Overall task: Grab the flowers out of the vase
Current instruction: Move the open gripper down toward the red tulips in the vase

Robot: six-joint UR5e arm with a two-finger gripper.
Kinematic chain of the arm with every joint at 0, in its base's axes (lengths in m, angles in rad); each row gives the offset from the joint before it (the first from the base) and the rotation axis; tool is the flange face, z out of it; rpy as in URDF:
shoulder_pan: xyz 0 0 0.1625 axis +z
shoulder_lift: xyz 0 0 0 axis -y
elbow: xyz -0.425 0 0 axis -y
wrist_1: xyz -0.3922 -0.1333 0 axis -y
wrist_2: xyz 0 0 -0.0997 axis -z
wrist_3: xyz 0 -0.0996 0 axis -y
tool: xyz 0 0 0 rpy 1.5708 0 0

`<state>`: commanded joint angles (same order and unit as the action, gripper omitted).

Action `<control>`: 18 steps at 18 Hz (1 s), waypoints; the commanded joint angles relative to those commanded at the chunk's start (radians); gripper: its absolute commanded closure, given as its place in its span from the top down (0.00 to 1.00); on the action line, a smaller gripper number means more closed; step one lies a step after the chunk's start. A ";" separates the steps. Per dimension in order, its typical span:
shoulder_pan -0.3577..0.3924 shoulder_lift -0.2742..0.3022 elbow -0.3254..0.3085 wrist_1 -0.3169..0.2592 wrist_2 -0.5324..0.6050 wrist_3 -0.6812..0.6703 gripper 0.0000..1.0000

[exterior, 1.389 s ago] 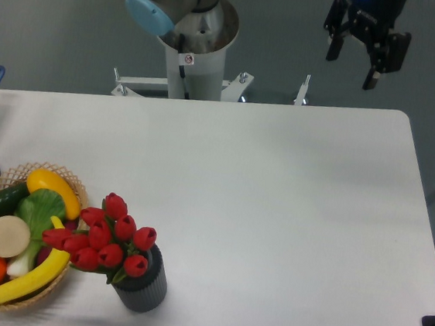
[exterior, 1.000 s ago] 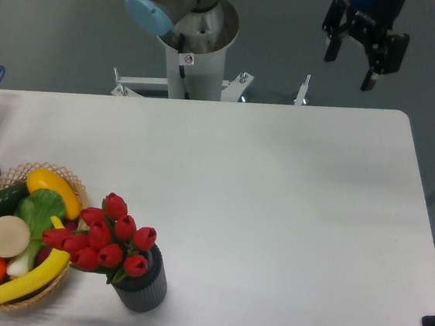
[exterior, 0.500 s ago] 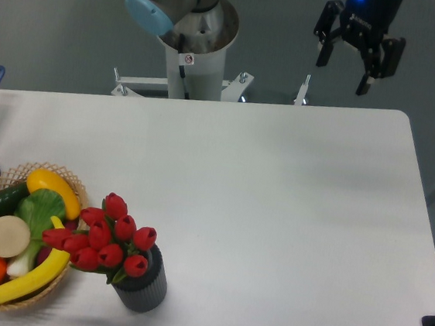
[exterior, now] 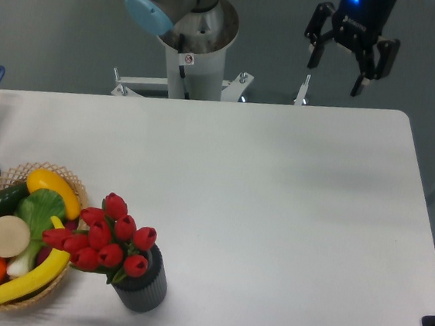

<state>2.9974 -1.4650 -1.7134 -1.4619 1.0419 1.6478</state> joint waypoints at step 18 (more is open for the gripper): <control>-0.026 -0.003 -0.095 0.248 -0.243 -0.250 1.00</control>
<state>2.9714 -1.4680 -1.8085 -1.2136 0.7992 1.3976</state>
